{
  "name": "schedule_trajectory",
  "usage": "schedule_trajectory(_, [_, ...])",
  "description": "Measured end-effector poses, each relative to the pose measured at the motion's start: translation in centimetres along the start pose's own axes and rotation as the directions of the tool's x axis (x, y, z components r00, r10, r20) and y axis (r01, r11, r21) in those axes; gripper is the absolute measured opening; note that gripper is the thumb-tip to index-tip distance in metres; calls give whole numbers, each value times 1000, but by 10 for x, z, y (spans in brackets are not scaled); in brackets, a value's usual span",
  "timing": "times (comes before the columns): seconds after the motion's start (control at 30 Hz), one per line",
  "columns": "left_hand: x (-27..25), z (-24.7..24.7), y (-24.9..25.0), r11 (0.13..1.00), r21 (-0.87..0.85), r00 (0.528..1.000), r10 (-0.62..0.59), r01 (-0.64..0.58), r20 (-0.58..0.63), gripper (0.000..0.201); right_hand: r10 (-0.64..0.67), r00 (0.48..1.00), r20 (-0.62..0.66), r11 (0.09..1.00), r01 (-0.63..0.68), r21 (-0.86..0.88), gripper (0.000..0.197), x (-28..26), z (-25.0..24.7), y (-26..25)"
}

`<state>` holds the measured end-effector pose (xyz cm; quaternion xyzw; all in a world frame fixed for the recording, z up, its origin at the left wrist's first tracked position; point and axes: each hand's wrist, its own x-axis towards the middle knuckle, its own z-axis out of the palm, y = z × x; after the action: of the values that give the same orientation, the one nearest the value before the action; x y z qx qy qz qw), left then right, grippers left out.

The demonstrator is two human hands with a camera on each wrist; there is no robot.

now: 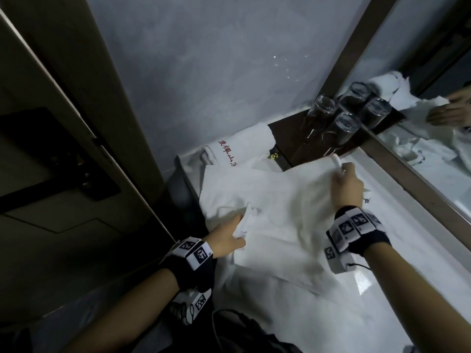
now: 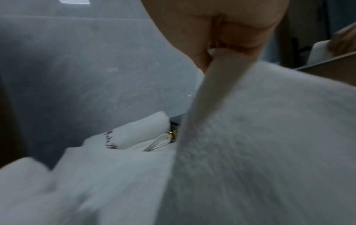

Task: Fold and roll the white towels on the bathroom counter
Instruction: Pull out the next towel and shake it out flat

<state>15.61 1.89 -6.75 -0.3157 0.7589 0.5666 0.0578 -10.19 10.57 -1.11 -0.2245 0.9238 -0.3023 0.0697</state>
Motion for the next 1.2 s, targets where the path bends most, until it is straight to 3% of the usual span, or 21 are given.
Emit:
schedule_trajectory(0.07, [1,0,0,999,-30,1000,12,-12,8,48,23,999,-27,994,-26,-105,36,5,-3,3])
schedule_trajectory(0.13, [2,-1,-1,997,-79,1000,24,-25,-3,50,-117,992,-37,979,109,-171,47,-5,1,2])
schedule_trajectory(0.2, [4,-3,-4,992,-115,998,43,-48,-45,53,-274,955,113,960,279,-29,40,-27,8,-1])
schedule_trajectory(0.23, [5,-4,-3,990,-129,997,53,-61,-64,51,-305,907,291,952,291,94,33,-40,11,-4])
schedule_trajectory(0.27, [6,-5,-2,987,-146,995,62,-74,-80,49,-302,808,506,953,246,177,30,-55,14,-8])
schedule_trajectory(0.3, [7,-5,-1,982,-166,993,76,-91,-93,47,-272,672,689,962,177,207,34,-69,18,-11])
schedule_trajectory(0.33, [8,-5,1,977,-184,990,93,-111,-105,46,-242,545,803,970,125,208,46,-81,22,-13])
schedule_trajectory(0.37, [9,-4,3,971,-198,987,110,-132,-117,45,-238,469,851,971,112,210,65,-91,26,-13])
schedule_trajectory(0.4, [10,-3,6,966,-215,985,117,-142,-126,45,-249,450,857,968,138,209,87,-99,31,-13])
schedule_trajectory(0.47, [10,-1,11,955,-257,985,116,-146,-128,44,-261,518,815,955,262,140,117,-111,41,-13])
schedule_trajectory(0.5, [10,0,14,949,-279,986,118,-148,-121,41,-274,563,780,942,321,99,119,-114,43,-13])
schedule_trajectory(0.67, [1,-1,26,926,-327,979,153,-190,-137,20,-376,706,600,911,401,99,71,-111,34,-1])
schedule_trajectory(0.77, [-6,-22,22,926,-339,963,75,-163,-258,29,-294,875,384,956,264,130,44,-88,10,8])
schedule_trajectory(0.83, [-10,-47,19,876,-445,916,-7,-187,-400,27,-153,968,201,976,117,182,40,-66,-9,15])
schedule_trajectory(0.9, [-14,-71,14,826,-499,867,-27,-261,-498,25,-67,997,45,955,51,293,33,-45,-28,22])
schedule_trajectory(0.97, [-13,-87,2,848,-470,841,-55,-245,-538,29,-21,1000,-16,918,26,396,16,-24,-43,27])
schedule_trajectory(1.0, [-9,-91,-5,880,-432,840,-75,-198,-537,29,-12,1000,-6,921,13,389,14,-13,-47,31])
schedule_trajectory(1.1, [11,-89,-19,960,-276,864,-94,-53,-495,30,-23,995,95,988,9,154,32,14,-45,40])
schedule_trajectory(1.2, [31,-83,-27,995,-29,896,-101,98,-433,34,21,980,196,999,-27,28,33,31,-30,47])
